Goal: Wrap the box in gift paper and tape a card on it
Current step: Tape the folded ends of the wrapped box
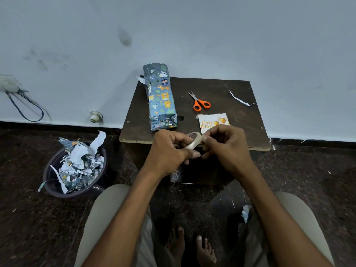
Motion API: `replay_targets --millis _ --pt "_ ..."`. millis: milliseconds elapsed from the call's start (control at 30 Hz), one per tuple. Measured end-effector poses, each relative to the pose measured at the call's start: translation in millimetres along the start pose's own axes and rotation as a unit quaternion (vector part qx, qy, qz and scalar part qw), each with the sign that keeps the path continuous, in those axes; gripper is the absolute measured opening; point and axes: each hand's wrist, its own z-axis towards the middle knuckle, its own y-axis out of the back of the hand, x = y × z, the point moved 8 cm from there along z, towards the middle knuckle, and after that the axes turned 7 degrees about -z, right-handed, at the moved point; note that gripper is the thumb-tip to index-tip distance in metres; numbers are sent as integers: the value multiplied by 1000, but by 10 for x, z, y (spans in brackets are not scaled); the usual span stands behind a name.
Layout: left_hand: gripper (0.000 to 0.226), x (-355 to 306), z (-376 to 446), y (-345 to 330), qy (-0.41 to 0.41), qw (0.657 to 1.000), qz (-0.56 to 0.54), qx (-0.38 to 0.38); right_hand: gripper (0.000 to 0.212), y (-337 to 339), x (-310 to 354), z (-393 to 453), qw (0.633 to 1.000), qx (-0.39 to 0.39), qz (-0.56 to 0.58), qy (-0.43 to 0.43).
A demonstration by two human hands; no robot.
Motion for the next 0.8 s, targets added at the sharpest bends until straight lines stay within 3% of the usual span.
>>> replay_targets --millis 167,300,400,667,800 --pt "27 -4 -11 6 4 999 23 -23 15 -15 -40 -6 999 10 37 -9" --pt "21 -61 -29 -14 -10 999 37 -17 10 -44 60 -58 1000 -1 -19 22" --pt "28 -88 -41 -30 -21 999 36 -21 7 -58 81 -76 996 -54 -62 35" --pt "15 -59 -49 -98 -31 999 2 -30 11 -31 219 -169 961 -191 -162 114" --pt "14 -45 -49 -87 -29 999 5 -35 13 -74 264 -174 940 -198 -241 142"
